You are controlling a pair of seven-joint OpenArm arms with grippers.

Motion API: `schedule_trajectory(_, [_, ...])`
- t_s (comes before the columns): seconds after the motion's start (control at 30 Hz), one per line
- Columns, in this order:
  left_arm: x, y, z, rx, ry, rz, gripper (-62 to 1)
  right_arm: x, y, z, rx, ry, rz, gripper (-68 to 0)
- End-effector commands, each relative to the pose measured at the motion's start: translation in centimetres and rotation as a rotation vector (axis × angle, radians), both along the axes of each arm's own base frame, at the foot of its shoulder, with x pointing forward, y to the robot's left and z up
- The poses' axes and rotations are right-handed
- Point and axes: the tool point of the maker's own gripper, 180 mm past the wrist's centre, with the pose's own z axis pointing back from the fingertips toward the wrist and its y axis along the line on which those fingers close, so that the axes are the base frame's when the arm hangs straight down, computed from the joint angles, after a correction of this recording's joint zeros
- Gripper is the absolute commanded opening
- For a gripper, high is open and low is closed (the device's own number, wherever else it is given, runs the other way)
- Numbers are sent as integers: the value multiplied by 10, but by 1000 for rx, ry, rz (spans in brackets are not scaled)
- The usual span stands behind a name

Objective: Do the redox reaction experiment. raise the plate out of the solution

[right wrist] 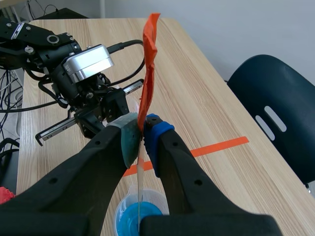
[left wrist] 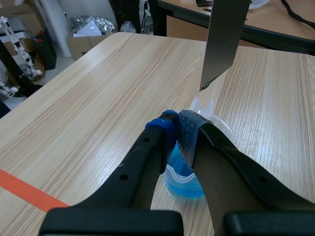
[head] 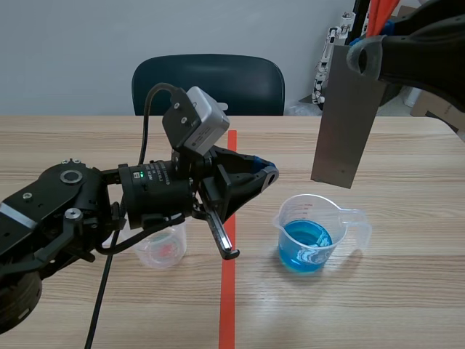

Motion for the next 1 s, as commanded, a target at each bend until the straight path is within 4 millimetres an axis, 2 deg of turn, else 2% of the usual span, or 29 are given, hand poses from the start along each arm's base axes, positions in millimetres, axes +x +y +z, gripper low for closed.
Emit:
schedule_trajectory(0.0, [4, -2, 14, -32, -27, 1, -577, 2, 0, 15, 31, -35, 6, -670])
schedule_trajectory(0.27, [4, -4, 14, -37, -24, 1, -577, 2, 0, 15, 30, -35, 6, -670])
schedule_trajectory(0.57, [-6, -15, 12, -38, -17, -40, -577, 2, 0, 15, 30, -35, 6, -670])
schedule_trajectory(0.97, [-6, -16, 12, -37, -17, -40, -577, 2, 0, 15, 30, -35, 6, -670])
